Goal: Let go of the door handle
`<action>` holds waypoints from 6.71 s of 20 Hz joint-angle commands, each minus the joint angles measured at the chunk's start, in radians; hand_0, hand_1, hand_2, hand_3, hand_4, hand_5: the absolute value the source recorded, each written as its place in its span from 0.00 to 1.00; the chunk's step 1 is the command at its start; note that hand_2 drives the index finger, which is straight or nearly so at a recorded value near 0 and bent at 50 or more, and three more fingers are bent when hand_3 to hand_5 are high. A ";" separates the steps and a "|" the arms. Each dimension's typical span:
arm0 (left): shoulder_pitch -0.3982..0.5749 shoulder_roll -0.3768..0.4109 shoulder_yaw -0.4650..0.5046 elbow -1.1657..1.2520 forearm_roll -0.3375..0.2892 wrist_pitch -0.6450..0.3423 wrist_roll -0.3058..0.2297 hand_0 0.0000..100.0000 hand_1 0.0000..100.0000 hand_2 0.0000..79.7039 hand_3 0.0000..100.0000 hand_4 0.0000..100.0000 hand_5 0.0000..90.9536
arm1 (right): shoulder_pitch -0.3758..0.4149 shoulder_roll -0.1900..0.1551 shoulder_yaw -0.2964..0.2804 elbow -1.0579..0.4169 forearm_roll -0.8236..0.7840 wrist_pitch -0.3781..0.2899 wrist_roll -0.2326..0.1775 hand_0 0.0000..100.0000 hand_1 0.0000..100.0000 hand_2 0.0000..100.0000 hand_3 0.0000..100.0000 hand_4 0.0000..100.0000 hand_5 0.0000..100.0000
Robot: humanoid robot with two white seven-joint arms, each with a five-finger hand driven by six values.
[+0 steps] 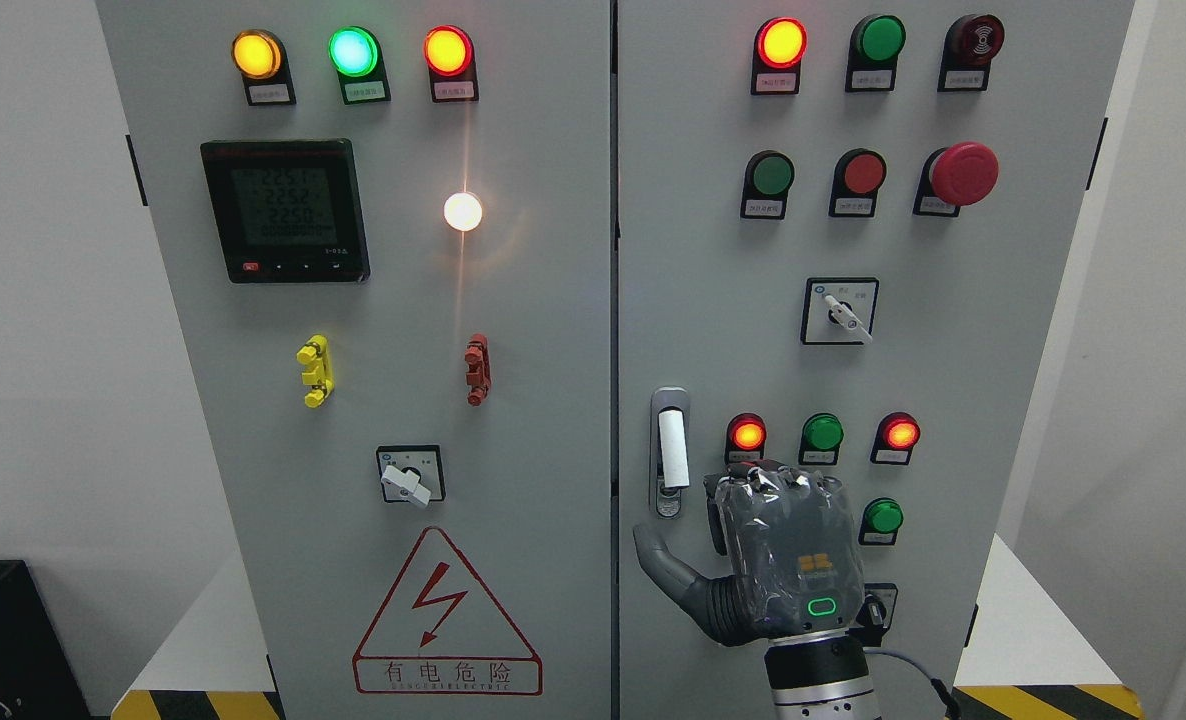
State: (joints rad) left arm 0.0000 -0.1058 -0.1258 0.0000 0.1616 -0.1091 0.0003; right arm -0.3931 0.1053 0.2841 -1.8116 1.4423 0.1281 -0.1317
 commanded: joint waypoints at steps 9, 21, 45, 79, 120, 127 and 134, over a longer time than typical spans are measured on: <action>-0.026 0.000 0.000 0.029 -0.001 0.000 0.000 0.12 0.56 0.00 0.00 0.00 0.00 | -0.058 0.008 0.027 0.075 0.001 0.048 -0.008 0.18 0.38 0.99 1.00 0.97 1.00; -0.026 0.000 0.000 0.029 0.001 0.000 0.000 0.12 0.56 0.00 0.00 0.00 0.00 | -0.082 0.022 0.017 0.095 -0.010 0.073 -0.003 0.25 0.39 0.99 1.00 0.97 1.00; -0.028 0.000 0.000 0.029 -0.001 0.000 0.000 0.12 0.56 0.00 0.00 0.00 0.00 | -0.076 0.024 0.003 0.089 -0.017 0.076 -0.009 0.33 0.39 0.99 1.00 0.97 1.00; -0.028 0.000 0.000 0.029 -0.001 0.000 0.000 0.12 0.56 0.00 0.00 0.00 0.00 | -0.075 0.031 -0.019 0.089 -0.036 0.077 -0.011 0.39 0.40 0.98 1.00 0.96 1.00; -0.026 0.000 0.000 0.029 0.001 0.000 0.000 0.12 0.56 0.00 0.00 0.00 0.00 | -0.056 0.037 -0.045 0.075 -0.037 0.081 -0.011 0.47 0.42 0.98 1.00 0.96 1.00; -0.028 0.000 0.000 0.029 -0.001 0.000 0.000 0.12 0.56 0.00 0.00 0.00 0.00 | -0.056 0.037 -0.046 0.074 -0.037 0.081 -0.012 0.46 0.42 0.98 1.00 0.96 1.00; -0.028 0.000 0.000 0.029 -0.001 0.000 0.000 0.12 0.56 0.00 0.00 0.00 0.00 | -0.056 0.037 -0.049 0.074 -0.037 0.081 -0.014 0.46 0.43 0.98 1.00 0.96 1.00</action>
State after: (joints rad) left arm 0.0000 -0.1058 -0.1258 0.0000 0.1616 -0.1091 0.0003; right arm -0.4495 0.1426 0.2409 -1.7371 1.4051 0.2100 -0.1468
